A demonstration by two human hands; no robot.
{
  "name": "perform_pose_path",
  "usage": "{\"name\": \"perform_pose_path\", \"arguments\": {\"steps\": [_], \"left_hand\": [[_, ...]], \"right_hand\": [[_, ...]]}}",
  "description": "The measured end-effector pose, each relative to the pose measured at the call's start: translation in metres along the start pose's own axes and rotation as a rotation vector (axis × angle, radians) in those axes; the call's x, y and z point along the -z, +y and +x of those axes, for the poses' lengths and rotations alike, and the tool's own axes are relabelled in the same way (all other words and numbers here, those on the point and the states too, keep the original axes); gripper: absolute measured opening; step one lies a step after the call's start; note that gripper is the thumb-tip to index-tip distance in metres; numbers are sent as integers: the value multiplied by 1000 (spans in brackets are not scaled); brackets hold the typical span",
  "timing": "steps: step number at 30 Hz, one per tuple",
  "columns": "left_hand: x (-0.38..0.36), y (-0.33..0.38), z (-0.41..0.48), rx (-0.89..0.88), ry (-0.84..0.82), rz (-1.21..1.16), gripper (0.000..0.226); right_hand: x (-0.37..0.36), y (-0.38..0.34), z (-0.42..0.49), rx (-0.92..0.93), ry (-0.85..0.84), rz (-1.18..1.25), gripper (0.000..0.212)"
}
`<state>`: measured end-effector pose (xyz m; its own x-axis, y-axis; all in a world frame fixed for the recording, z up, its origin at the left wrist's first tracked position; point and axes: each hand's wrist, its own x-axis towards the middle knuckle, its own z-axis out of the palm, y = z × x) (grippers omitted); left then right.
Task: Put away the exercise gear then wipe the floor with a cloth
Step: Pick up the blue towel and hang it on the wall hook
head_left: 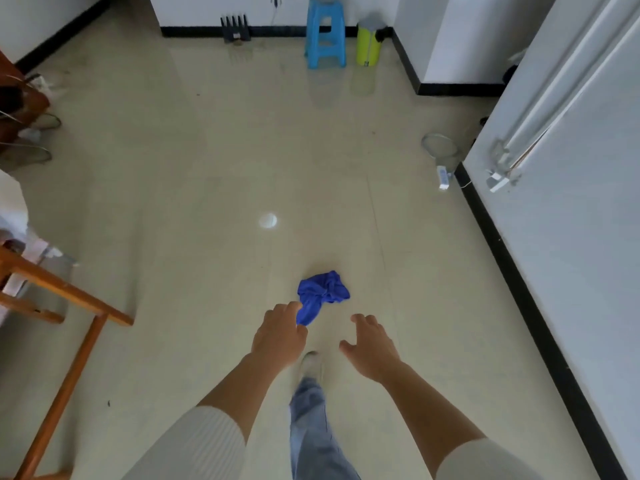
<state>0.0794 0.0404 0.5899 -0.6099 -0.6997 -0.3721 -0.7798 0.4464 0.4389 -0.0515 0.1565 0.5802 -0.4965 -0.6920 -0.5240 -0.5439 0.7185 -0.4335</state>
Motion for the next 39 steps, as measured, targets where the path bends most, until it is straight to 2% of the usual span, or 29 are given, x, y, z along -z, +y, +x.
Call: {"name": "perform_pose_path", "arguments": {"steps": [7, 12, 16, 24, 28, 30, 32, 34, 36, 39], "left_hand": [[8, -44, 212, -1, -158, 31, 45], [-14, -88, 317, -28, -241, 88, 45], [-76, -138, 405, -91, -308, 146, 41], [-255, -241, 551, -123, -367, 199, 46], [-330, -278, 600, -180, -385, 169, 66], [-355, -292, 617, -167, -419, 137, 72], [-370, -301, 628, -192, -395, 177, 57], [-373, -302, 633, -229, -322, 194, 29], [-362, -296, 629, -263, -297, 138, 18], [-316, -268, 606, -335, -325, 28, 13]], "right_hand": [[6, -25, 203, -169, -80, 36, 58], [-22, -34, 308, -221, -88, 104, 57], [-85, -14, 392, -288, -129, 137, 53], [-242, 72, 548, -374, -164, 29, 47], [-297, 116, 613, -315, 7, -46, 67], [-315, 129, 637, -284, 28, -66, 77], [-326, 134, 650, -269, 12, -109, 69], [-329, 136, 654, -282, 32, -108, 44], [-318, 130, 647, -347, 107, 83, 27], [-273, 106, 614, -438, 241, 427, 16]]}}
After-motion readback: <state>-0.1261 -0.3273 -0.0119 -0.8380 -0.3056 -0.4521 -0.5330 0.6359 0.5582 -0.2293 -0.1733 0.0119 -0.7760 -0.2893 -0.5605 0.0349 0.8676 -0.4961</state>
